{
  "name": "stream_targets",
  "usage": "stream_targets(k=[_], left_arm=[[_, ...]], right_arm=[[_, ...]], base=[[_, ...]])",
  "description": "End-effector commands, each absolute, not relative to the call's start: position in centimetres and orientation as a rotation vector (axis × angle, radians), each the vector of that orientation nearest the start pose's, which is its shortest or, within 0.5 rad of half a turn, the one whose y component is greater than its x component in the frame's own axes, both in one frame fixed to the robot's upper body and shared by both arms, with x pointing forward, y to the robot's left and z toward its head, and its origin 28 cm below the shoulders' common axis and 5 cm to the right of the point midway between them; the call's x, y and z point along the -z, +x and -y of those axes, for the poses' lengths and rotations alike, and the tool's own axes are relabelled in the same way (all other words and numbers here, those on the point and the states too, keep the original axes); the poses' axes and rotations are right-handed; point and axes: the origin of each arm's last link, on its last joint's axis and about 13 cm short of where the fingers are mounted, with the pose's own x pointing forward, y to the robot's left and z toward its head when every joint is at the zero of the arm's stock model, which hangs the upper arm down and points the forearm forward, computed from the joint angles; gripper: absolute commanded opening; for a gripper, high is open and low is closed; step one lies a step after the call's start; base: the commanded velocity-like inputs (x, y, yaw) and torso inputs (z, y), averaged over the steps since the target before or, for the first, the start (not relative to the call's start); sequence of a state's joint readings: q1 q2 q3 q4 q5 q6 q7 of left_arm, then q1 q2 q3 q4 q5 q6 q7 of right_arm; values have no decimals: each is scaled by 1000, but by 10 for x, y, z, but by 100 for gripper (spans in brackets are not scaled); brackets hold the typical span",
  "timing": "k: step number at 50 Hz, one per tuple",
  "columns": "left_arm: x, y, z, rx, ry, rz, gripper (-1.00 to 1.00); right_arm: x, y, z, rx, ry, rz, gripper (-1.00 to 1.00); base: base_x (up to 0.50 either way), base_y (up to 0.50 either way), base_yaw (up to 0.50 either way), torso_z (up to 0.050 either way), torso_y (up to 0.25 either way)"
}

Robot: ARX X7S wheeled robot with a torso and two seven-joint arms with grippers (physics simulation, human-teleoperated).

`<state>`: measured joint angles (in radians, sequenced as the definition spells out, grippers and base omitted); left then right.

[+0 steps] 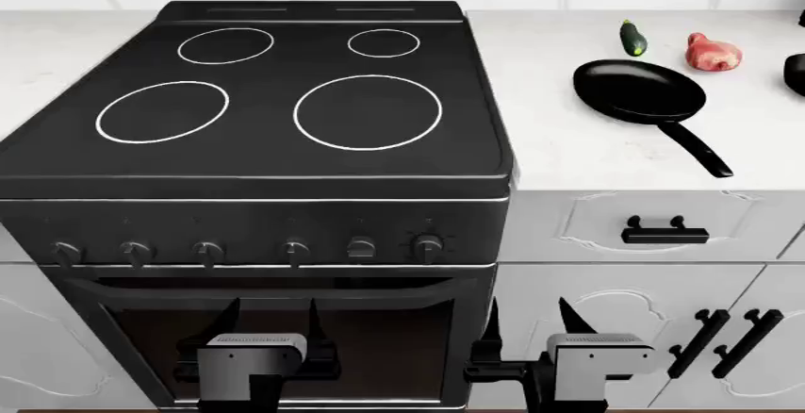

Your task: Place both pans onto different burners. Then place the zucchini and the pork chop on different pans.

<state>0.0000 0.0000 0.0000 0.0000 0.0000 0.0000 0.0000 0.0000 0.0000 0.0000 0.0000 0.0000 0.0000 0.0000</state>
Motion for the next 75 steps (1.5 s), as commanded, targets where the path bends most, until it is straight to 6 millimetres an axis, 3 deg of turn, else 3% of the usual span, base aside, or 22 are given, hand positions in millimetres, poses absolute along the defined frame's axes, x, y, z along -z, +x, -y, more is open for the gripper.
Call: stream_targets(k=[1,18,61,75], left_arm=[[-12,211,-205,3,4,-11,100],[-11,213,-203,15,39,-6,100],[-11,212,-204,26,24,-13,100],[-11,211,-203,19,18,-8,100]], right_arm=[[-13,210,95,-15,-7,2,100],[-8,208,93,-36,-46,-26,100],[-3,206,91,-47,-34,-44,100],[-3,206,91,-33,-13,-53,100]], base=[[0,0,0,0,0],[0,0,0,1,0],[0,0,0,50,0],[0,-391,0,0,0]])
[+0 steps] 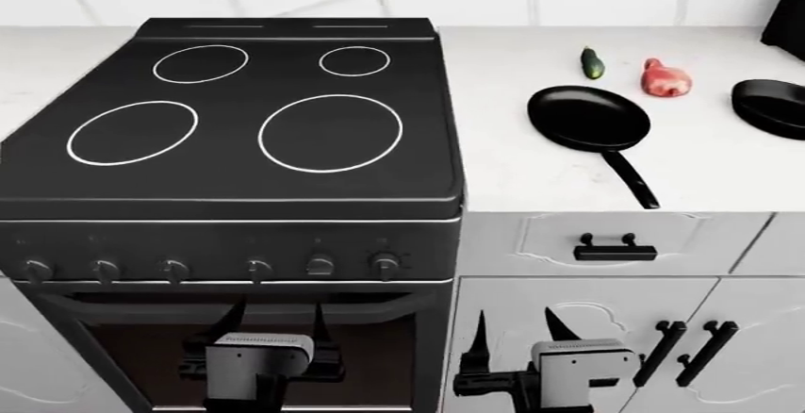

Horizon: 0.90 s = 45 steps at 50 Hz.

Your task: Place both pans onto different burners. Then place the zucchini and the pork chop on different pans.

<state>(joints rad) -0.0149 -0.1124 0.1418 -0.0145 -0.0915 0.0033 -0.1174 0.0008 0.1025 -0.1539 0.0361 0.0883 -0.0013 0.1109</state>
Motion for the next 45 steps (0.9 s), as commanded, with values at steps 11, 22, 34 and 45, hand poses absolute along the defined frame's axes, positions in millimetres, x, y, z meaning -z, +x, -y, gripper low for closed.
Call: stream_targets(k=[11,22,34,45], left_arm=[[-11,211,-203,24,23,-1,100],[-12,211,-204,24,22,1,100],[-12,210,-203,28,28,8,100],[-12,209,-203,30,23,11,100]], right_arm=[[-3,206,91,-35,-12,-58,100],[-2,207,91,-34,-11,-63,100],[-2,207,92,-33,-11,-64,100],[-1,206,91,-34,-8,-68,100]], base=[[0,-500,0,0,0],[0,-500,0,0,0],[0,-500,0,0,0],[0,-500,0,0,0]])
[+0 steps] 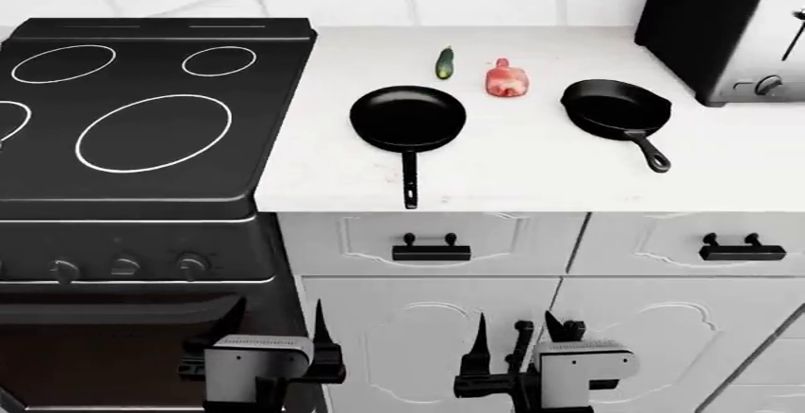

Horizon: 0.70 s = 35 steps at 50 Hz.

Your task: Place both pans onto different burners. Then place the zucchini and the pork chop on different pans.

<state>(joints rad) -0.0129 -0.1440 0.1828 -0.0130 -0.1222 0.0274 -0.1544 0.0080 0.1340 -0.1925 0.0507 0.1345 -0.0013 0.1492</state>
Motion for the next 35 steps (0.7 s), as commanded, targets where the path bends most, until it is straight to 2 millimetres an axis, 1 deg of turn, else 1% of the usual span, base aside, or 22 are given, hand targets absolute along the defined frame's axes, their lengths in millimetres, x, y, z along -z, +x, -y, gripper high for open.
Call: stream_targets(k=[1,23,29,31,35], left_arm=[[-12,209,-204,28,22,9,100],[-13,211,-206,7,20,10,100],[-18,214,-209,-7,23,26,100],[-24,214,-210,2,66,92,100],[-42,214,-216,25,47,89,100]], right_arm=[[-1,206,91,-34,-10,-67,100],[0,207,92,-25,-12,-73,100],[-3,209,95,-3,-14,-70,100],[-5,211,98,7,-23,-81,100],[-19,214,105,30,-30,-84,100]], base=[[0,-500,0,0,0],[0,-493,0,0,0],[0,-6,0,0,0],[0,0,0,0,0],[0,0,0,0,0]])
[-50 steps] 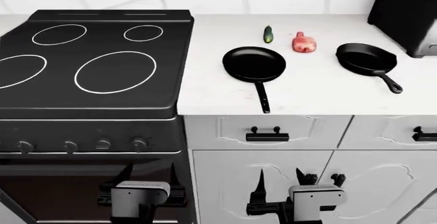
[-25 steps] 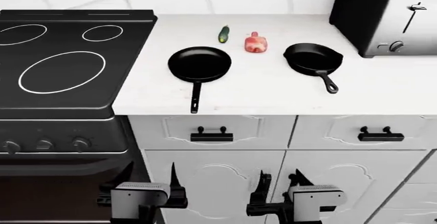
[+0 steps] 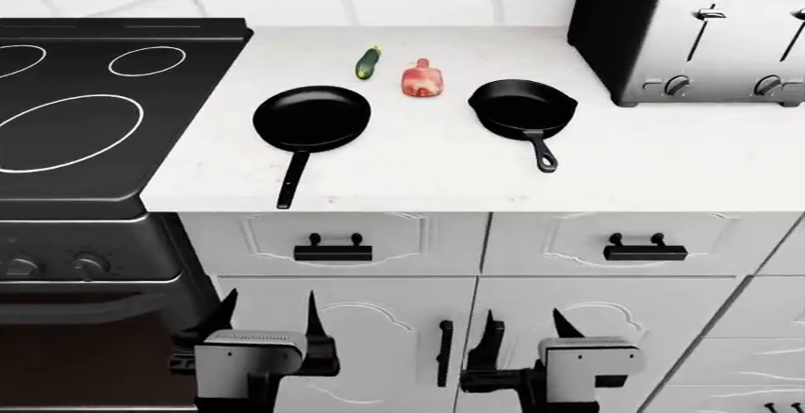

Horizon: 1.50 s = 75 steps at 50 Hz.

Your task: Place both pans onto different burners. Then place the zucchini and the pork chop on different pans.

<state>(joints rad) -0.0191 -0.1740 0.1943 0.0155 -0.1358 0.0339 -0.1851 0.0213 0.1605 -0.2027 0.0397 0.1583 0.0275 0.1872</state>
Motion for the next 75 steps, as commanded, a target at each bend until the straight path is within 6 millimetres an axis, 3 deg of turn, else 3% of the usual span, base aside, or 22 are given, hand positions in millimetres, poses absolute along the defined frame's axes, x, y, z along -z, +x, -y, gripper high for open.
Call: stream_targets(k=[1,6,14,19,25,36,60,67,75], left_arm=[[-48,215,-217,26,61,86,100],[-81,207,-224,81,106,66,100],[-153,194,-237,150,112,43,100],[-188,192,-243,141,130,115,100],[-207,193,-250,120,129,152,100],[-214,193,-252,111,146,167,100],[-217,188,-252,105,162,191,100],[-215,190,-253,103,162,186,100],[-214,189,-252,109,149,181,100]], right_arm=[[-25,214,107,37,-47,-87,100],[-64,211,121,76,-67,-53,100],[-150,189,140,47,-131,67,100],[-183,178,148,44,-164,119,100],[-215,170,150,39,-213,228,100],[-225,170,155,62,-183,287,100],[-226,170,154,46,-199,251,100],[-236,172,152,31,-176,115,100],[-255,178,150,-10,-151,-174,100]], base=[[0,0,0,0,0],[0,0,0,0,0],[0,0,0,0,0],[0,0,0,0,0],[8,0,0,0,0],[464,0,0,0,0],[500,0,0,0,1],[105,0,0,0,0],[0,0,0,0,0]])
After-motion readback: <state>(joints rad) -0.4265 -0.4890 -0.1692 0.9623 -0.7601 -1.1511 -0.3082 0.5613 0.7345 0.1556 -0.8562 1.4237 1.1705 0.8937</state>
